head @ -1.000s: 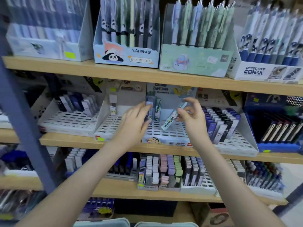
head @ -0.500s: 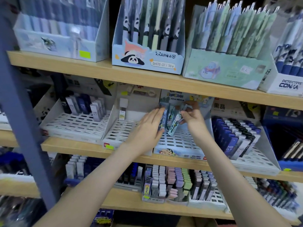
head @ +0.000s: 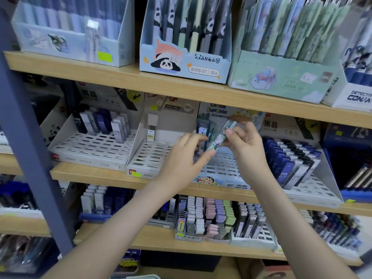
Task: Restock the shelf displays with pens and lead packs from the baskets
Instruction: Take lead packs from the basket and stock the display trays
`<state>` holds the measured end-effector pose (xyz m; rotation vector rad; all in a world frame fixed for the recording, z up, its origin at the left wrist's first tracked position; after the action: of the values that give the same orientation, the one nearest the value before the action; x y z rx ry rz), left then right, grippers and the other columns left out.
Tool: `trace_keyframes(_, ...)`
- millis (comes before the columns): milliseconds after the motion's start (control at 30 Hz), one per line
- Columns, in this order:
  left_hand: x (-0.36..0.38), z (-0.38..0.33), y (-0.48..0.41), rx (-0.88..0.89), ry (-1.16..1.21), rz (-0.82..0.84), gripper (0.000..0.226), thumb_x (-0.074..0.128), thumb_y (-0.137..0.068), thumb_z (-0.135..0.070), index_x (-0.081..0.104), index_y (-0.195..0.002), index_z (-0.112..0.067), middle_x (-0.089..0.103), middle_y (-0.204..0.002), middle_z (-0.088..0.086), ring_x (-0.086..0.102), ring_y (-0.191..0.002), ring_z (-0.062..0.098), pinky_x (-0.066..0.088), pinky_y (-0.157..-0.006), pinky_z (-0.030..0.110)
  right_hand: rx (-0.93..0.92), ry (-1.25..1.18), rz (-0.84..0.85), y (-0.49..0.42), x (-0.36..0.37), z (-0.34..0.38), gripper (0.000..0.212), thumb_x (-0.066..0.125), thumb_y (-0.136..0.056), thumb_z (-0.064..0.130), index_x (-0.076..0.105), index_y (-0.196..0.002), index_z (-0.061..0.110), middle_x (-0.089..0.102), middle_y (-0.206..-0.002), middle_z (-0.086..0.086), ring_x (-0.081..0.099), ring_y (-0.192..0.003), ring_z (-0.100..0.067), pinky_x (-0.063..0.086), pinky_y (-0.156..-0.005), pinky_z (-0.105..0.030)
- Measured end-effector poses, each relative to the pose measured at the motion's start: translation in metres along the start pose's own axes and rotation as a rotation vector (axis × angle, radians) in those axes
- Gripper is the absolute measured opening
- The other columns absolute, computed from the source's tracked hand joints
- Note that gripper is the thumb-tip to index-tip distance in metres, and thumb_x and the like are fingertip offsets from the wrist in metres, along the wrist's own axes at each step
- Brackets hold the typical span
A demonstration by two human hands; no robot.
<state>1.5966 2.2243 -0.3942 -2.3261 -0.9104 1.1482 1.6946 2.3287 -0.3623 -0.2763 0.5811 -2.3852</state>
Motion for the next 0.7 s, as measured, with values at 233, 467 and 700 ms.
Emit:
trace_keyframes(233, 0.006, 0.000, 0.006, -0.065, -0.001, 0.188, 0.017, 0.051, -0.099, -0.032, 0.056, -0.090, -0.019, 0.055, -0.066, -0.008, 0.048, -0.057, 0.008, 0.034, -0.053, 0.019, -0.586, 1.082, 0.057, 0.025, 0.016, 0.028, 0.030, 0.063, -0.087, 0.019, 0.059, -0.117, 0.021, 0.049, -0.128, -0.004, 0.037, -0.118, -0.022, 0.025, -0.093, -0.032)
trace_keyframes(467, -0.006, -0.005, -0.004, -0.010, -0.017, 0.117, 0.029, 0.051, -0.097, -0.036, 0.058, -0.118, -0.018, 0.059, -0.098, -0.007, 0.054, -0.089, 0.007, 0.041, -0.076, 0.016, -0.391, 1.063, 0.192, 0.020, 0.013, 0.005, 0.009, 0.065, -0.086, 0.012, 0.062, -0.093, 0.008, 0.054, -0.078, 0.006, 0.043, -0.081, -0.016, 0.040, -0.072, -0.034)
trace_keyframes(700, -0.001, 0.007, -0.017, 0.190, -0.383, -0.025, 0.057, 0.058, -0.095, -0.021, 0.037, -0.146, -0.008, 0.044, -0.144, 0.013, 0.039, -0.133, 0.027, 0.023, -0.111, 0.031, 0.139, 0.610, -0.029, -0.017, -0.016, -0.032, 0.023, 0.064, -0.090, 0.020, 0.048, -0.087, 0.003, 0.063, -0.091, -0.017, 0.063, -0.088, -0.032, 0.048, -0.076, -0.040)
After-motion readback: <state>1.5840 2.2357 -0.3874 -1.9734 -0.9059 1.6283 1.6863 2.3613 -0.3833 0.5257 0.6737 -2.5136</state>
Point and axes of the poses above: each hand's wrist, its own y-axis away from the middle knuckle, its own x-axis out of the palm, z = x × y, the point moved 9 cm from there along -y, towards the middle knuckle
